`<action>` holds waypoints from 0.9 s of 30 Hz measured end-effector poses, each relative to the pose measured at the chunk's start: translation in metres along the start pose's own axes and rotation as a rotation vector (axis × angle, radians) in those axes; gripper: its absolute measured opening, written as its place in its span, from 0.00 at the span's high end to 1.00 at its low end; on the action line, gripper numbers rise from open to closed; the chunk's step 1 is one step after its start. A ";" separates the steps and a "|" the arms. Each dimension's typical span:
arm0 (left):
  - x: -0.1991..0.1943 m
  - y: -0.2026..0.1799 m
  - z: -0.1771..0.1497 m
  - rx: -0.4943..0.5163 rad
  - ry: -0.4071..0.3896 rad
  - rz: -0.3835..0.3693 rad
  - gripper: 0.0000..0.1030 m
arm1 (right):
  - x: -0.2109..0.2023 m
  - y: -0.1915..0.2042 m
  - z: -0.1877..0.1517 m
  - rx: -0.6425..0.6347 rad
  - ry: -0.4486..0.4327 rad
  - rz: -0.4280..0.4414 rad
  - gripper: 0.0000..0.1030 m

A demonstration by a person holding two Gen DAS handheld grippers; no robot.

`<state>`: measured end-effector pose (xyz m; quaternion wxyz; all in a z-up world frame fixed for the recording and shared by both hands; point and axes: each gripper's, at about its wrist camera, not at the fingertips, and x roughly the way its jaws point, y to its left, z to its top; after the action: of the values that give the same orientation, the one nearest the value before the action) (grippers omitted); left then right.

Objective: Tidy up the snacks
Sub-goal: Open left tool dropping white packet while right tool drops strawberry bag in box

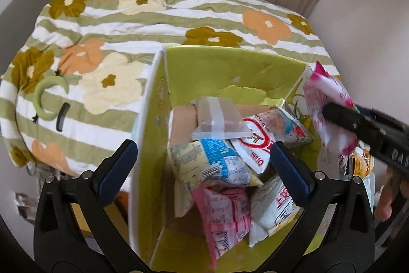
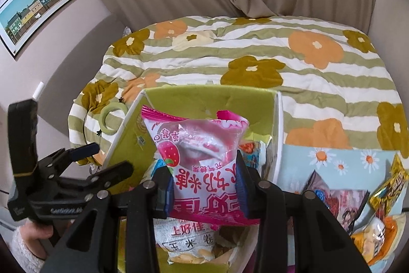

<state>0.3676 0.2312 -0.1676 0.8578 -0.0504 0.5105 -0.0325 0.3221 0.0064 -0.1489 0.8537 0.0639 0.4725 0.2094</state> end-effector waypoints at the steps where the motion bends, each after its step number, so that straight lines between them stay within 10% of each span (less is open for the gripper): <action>1: -0.002 0.002 0.000 -0.001 -0.001 0.003 0.00 | 0.003 0.001 0.003 -0.007 0.006 0.003 0.65; 10: -0.016 0.014 -0.003 -0.022 0.003 0.015 0.00 | 0.039 0.009 0.017 -0.041 0.065 0.017 0.63; 16: -0.012 0.006 -0.012 -0.014 0.012 0.012 0.00 | 0.035 0.004 0.011 0.002 0.004 0.053 0.08; 27: -0.013 -0.011 -0.020 -0.003 0.019 -0.011 0.00 | 0.014 0.002 0.000 0.005 -0.012 0.027 0.08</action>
<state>0.3433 0.2205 -0.1642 0.8528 -0.0540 0.5182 -0.0368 0.3287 0.0138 -0.1595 0.8536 0.0737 0.4667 0.2194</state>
